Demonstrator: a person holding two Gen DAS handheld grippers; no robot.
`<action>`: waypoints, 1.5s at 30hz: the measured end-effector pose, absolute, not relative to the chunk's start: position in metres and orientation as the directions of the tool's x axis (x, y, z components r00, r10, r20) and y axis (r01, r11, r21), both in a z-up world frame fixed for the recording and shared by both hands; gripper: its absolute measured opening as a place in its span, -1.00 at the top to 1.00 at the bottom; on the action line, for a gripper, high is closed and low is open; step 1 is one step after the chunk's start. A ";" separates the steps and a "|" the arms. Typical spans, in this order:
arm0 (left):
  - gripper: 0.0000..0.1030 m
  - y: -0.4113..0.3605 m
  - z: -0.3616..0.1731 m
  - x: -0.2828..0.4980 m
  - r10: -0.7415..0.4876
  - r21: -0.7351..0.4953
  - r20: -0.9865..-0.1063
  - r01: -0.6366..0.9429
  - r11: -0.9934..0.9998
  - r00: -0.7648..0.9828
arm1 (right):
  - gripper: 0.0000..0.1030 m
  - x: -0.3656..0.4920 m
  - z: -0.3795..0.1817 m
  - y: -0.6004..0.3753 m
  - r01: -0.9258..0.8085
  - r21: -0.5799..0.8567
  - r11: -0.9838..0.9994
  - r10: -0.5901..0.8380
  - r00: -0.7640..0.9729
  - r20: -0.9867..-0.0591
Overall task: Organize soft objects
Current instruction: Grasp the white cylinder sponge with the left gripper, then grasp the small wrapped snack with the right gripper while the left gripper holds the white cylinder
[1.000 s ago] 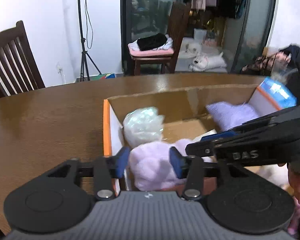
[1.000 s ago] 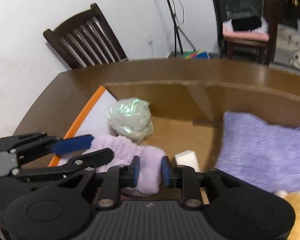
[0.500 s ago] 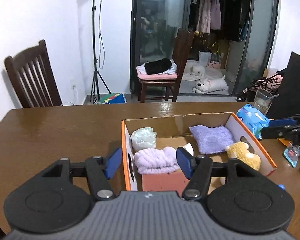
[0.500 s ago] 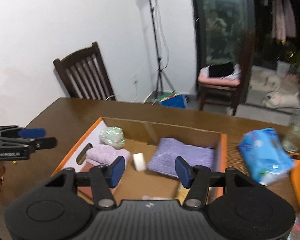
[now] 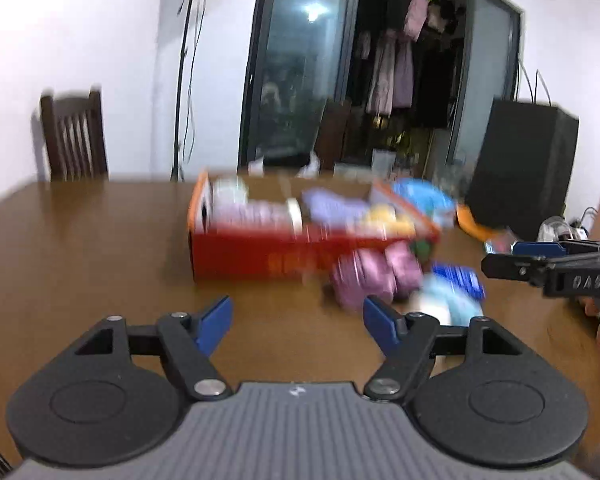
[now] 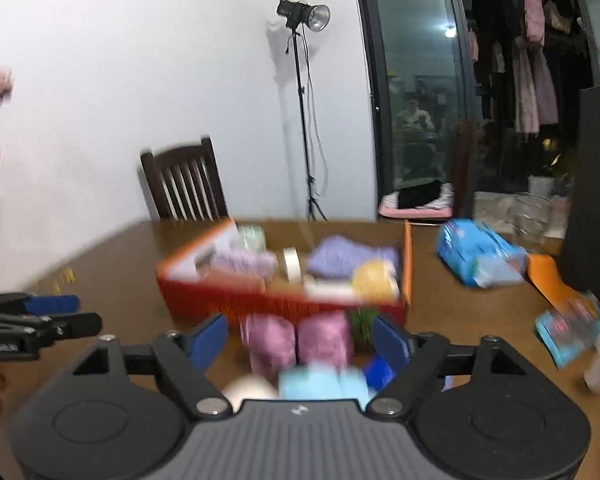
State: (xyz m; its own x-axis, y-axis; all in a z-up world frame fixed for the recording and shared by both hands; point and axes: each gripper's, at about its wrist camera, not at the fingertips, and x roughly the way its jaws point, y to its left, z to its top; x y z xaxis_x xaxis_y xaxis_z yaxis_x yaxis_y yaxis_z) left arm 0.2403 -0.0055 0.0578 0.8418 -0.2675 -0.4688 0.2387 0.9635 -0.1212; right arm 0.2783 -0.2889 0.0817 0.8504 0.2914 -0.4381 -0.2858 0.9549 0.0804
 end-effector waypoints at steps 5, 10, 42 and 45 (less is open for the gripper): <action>-0.44 -0.009 0.028 0.217 -0.288 -0.155 -0.551 0.242 0.958 0.784 | -0.55 0.227 0.033 -0.293 -0.280 0.154 0.948 0.319 0.797 -0.512; -0.45 -0.025 0.030 0.234 -0.339 -0.171 -0.543 0.294 0.940 0.768 | -0.54 0.222 0.017 -0.304 -0.217 0.186 0.958 0.284 0.797 -0.534; -0.49 -0.039 0.013 0.297 -0.395 -0.213 -0.506 0.333 0.919 0.767 | 0.20 0.344 0.007 -0.295 -0.241 0.207 0.948 0.316 0.784 -0.535; -0.49 -0.034 0.008 0.305 -0.383 -0.222 -0.519 0.312 0.924 0.764 | 0.20 0.326 0.008 -0.297 -0.252 0.198 0.947 0.321 0.765 -0.558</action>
State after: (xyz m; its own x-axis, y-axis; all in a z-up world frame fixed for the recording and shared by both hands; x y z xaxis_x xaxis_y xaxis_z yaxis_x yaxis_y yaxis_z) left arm 0.3055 -0.0340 0.0078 0.7643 -0.3829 -0.5189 0.3118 0.9238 -0.2223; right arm 0.3256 -0.2965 0.0082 0.7652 0.3205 -0.5583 -0.2521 0.9472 0.1983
